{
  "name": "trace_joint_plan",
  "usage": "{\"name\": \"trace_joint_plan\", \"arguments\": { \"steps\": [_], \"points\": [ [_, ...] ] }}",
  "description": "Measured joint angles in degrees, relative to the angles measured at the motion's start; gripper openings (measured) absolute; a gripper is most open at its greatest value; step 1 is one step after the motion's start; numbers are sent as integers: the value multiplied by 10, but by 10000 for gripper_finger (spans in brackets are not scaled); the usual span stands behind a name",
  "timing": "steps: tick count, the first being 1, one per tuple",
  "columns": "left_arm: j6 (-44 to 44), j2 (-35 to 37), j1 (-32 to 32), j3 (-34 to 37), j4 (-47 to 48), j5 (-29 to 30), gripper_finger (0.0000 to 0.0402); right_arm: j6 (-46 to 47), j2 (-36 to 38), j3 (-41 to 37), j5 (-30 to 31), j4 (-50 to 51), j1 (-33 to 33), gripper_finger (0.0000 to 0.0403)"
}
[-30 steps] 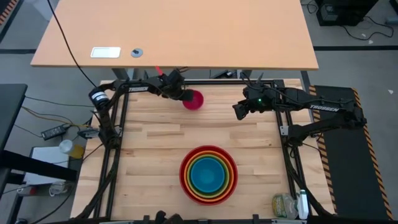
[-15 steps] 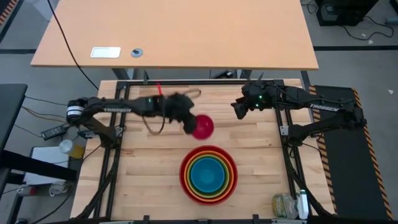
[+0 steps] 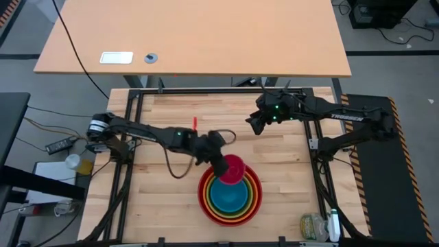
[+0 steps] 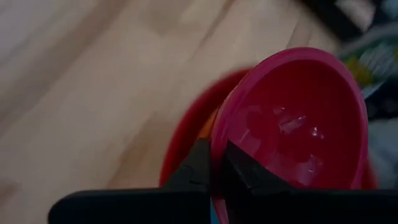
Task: Nest bowls inside each other by size order
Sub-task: Stack the purple bowl on top of the blue bowl, then return to Home Position
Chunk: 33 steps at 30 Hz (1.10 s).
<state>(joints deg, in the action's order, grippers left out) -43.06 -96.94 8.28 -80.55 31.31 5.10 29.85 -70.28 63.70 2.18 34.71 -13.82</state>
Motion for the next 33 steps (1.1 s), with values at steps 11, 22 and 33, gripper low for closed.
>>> {"name": "trace_joint_plan", "arguments": {
  "steps": [11, 22, 33],
  "points": [
    [23, -134, 44, -101, 98, -47, 21, 10, 19, 0, 30, -6, 9, 173],
    [-12, -150, 45, -98, 68, -61, 97, 15, 21, 0, 29, -4, 40, 173],
    [-3, -134, 44, -107, 38, -63, 180, 21, 37, 0, 29, -3, 45, 173]
  ]
}}
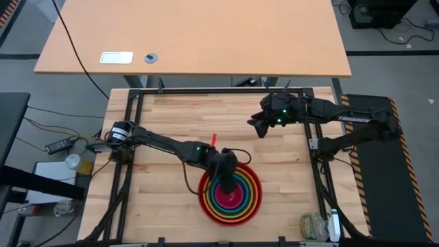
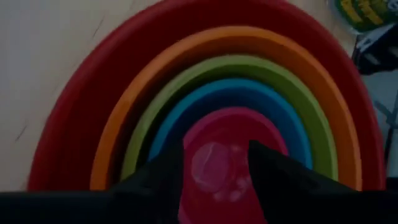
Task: Nest bowls inside each other by size order
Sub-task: Return to Home Position
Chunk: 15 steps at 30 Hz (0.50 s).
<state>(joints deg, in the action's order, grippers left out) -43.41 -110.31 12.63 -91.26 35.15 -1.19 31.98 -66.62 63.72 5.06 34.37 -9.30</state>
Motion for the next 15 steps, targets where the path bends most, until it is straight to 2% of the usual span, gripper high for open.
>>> {"name": "trace_joint_plan", "arguments": {
  "steps": [5, 9, 15],
  "points": [
    [44, 30, 5, 0, 49, 14, 170, -8, 32, 0, 34, 14, 21, 173],
    [86, 74, 5, 1, 92, 69, 160, -23, 56, 0, 76, 26, 46, 173],
    [162, 160, 0, 15, 98, 160, 155, -52, 81, 0, 121, 28, 78, 173]
  ]
}}
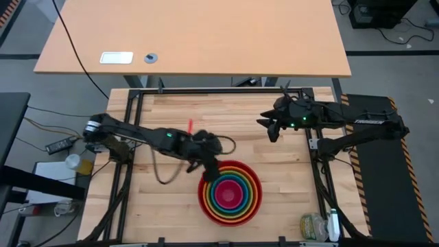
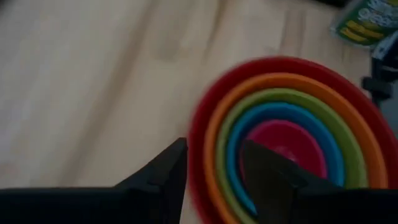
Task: Nest bowls inside each other by size order
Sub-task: Return to Home Position
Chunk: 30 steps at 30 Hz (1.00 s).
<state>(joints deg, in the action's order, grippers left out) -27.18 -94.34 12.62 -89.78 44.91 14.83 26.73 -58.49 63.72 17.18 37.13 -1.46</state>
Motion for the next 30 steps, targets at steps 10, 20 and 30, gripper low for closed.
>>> {"name": "trace_joint_plan", "arguments": {
  "steps": [10, 20, 30],
  "points": [
    [51, 212, -40, 164, -104, 36, 155, -84, 102, -123, 46, -200, 64, 173],
    [-2, 446, -120, 369, -249, 36, 155, -48, 235, -224, 58, -231, 45, 173],
    [-71, 611, -213, 616, -521, 35, 155, -33, 338, -303, 58, -228, -14, 173]
  ]
}}
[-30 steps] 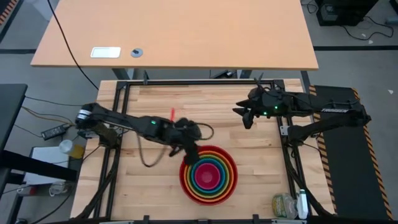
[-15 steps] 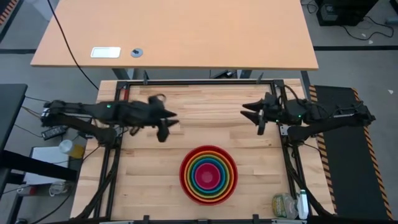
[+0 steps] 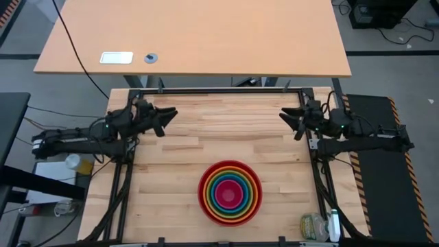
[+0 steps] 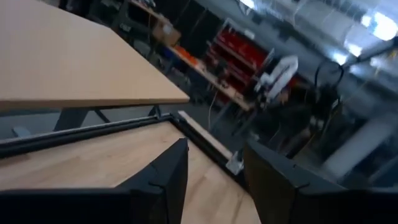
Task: Nest bowls inside each other by size order
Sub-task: Return to Home Position
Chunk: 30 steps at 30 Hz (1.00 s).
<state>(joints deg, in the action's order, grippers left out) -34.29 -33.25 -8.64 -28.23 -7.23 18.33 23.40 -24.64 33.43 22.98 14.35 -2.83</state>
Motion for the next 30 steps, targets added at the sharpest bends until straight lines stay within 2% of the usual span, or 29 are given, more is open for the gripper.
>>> {"name": "trace_joint_plan", "arguments": {
  "steps": [13, 17, 26, 30],
  "points": [
    [-99, 130, -40, 210, -209, 1, 155, 67, 100, -86, -21, 4, -9, 171],
    [-101, 168, -40, 215, -165, 1, 145, 68, 140, -86, -31, 28, -9, 162],
    [-101, 242, -41, 216, -60, 3, 89, 90, 240, -86, -21, 117, -9, 144],
    [-99, 264, -41, 216, -23, 8, 66, 95, 244, -86, -21, 131, -9, 143]
  ]
}}
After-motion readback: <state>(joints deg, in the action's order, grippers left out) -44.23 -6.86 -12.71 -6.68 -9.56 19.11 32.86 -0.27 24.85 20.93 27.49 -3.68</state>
